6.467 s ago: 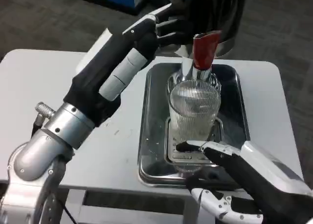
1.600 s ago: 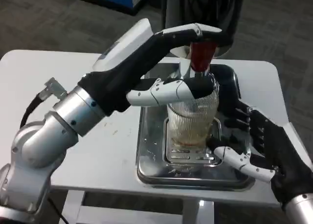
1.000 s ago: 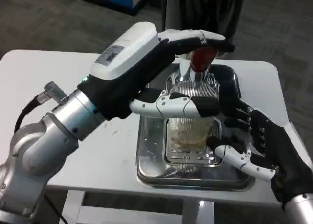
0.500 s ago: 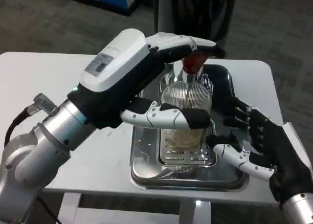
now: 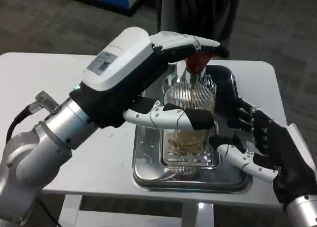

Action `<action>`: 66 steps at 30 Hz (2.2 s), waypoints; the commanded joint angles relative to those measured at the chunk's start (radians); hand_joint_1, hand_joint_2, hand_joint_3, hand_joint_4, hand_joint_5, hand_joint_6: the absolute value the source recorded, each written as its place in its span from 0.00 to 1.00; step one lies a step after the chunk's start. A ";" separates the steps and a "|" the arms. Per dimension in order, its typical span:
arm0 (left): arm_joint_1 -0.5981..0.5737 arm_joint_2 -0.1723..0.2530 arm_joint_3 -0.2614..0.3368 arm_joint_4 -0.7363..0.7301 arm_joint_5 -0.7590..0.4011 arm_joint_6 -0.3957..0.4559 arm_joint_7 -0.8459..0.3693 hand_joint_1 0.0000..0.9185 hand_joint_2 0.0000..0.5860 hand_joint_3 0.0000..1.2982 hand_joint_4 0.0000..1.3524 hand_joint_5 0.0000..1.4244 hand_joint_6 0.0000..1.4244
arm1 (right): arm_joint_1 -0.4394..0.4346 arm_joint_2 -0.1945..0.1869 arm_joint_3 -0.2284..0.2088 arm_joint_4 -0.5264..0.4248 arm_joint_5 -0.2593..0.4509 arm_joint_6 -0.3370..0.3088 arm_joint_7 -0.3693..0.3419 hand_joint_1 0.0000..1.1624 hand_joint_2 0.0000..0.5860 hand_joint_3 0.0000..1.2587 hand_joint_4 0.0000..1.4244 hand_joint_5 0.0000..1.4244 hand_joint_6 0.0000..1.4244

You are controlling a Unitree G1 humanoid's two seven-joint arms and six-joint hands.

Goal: Grasp the cup under the faucet to collect the drink, then remove the cup.

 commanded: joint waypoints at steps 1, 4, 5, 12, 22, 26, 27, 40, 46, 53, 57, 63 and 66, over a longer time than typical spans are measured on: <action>0.036 0.030 -0.024 0.031 0.063 0.010 -0.025 0.00 0.12 0.28 0.23 0.24 0.20 | -0.002 0.002 -0.003 0.011 0.006 -0.010 -0.013 0.65 0.34 0.18 0.17 0.19 0.20; 0.042 0.030 -0.023 0.033 0.066 0.011 -0.020 0.00 0.12 0.28 0.23 0.24 0.19 | -0.003 0.003 -0.004 0.011 0.007 -0.010 -0.015 0.65 0.34 0.18 0.17 0.19 0.20; 0.045 0.030 -0.022 0.032 0.064 0.011 -0.018 0.00 0.12 0.28 0.23 0.24 0.19 | -0.004 0.004 -0.004 0.011 0.007 -0.010 -0.015 0.65 0.34 0.18 0.17 0.19 0.20; 0.050 0.029 -0.022 0.029 0.055 0.015 -0.021 0.00 0.12 0.28 0.23 0.24 0.19 | -0.003 0.007 -0.001 0.010 0.007 -0.012 -0.017 0.65 0.34 0.17 0.17 0.19 0.20; 0.054 0.024 -0.023 0.023 0.049 0.021 -0.022 0.00 0.13 0.28 0.23 0.24 0.18 | 0.000 0.013 -0.007 -0.010 0.015 -0.017 -0.024 0.65 0.34 0.15 0.16 0.19 0.20; 0.051 0.023 -0.024 0.024 0.051 0.023 -0.021 0.00 0.13 0.28 0.23 0.24 0.18 | -0.005 0.014 -0.011 -0.026 0.022 -0.015 -0.028 0.65 0.34 0.15 0.15 0.18 0.20; 0.050 0.022 -0.025 0.025 0.051 0.024 -0.021 0.00 0.13 0.28 0.23 0.24 0.18 | -0.006 0.014 -0.011 -0.028 0.023 -0.014 -0.029 0.65 0.34 0.15 0.15 0.18 0.20; 0.045 0.024 -0.027 0.046 0.055 0.024 -0.019 0.00 0.13 0.28 0.23 0.24 0.18 | -0.041 0.031 0.016 0.003 0.011 -0.018 -0.039 0.66 0.33 0.13 0.14 0.18 0.20; 0.036 0.023 -0.030 0.065 0.061 0.024 -0.015 0.00 0.14 0.28 0.23 0.24 0.18 | -0.072 0.030 0.027 0.066 -0.008 -0.045 -0.053 0.68 0.31 0.11 0.12 0.16 0.19; 0.032 0.025 -0.035 0.079 0.070 0.019 -0.007 0.00 0.18 0.28 0.23 0.24 0.18 | -0.077 0.018 0.030 0.098 -0.021 -0.071 -0.060 0.70 0.28 0.10 0.11 0.14 0.18; 0.029 0.025 -0.037 0.083 0.070 0.020 -0.003 0.00 0.19 0.28 0.23 0.24 0.18 | -0.080 0.009 0.034 0.108 -0.036 -0.081 -0.067 0.75 0.26 0.10 0.11 0.14 0.18; 0.022 0.024 -0.040 0.090 0.069 0.023 -0.002 0.00 0.19 0.28 0.23 0.24 0.18 | -0.098 0.005 0.040 0.139 -0.051 -0.090 -0.073 0.76 0.23 0.10 0.10 0.14 0.18; 0.020 0.024 -0.043 0.093 0.068 0.023 -0.002 0.00 0.19 0.28 0.23 0.24 0.18 | -0.108 0.002 0.044 0.157 -0.058 -0.098 -0.075 0.77 0.23 0.09 0.10 0.14 0.18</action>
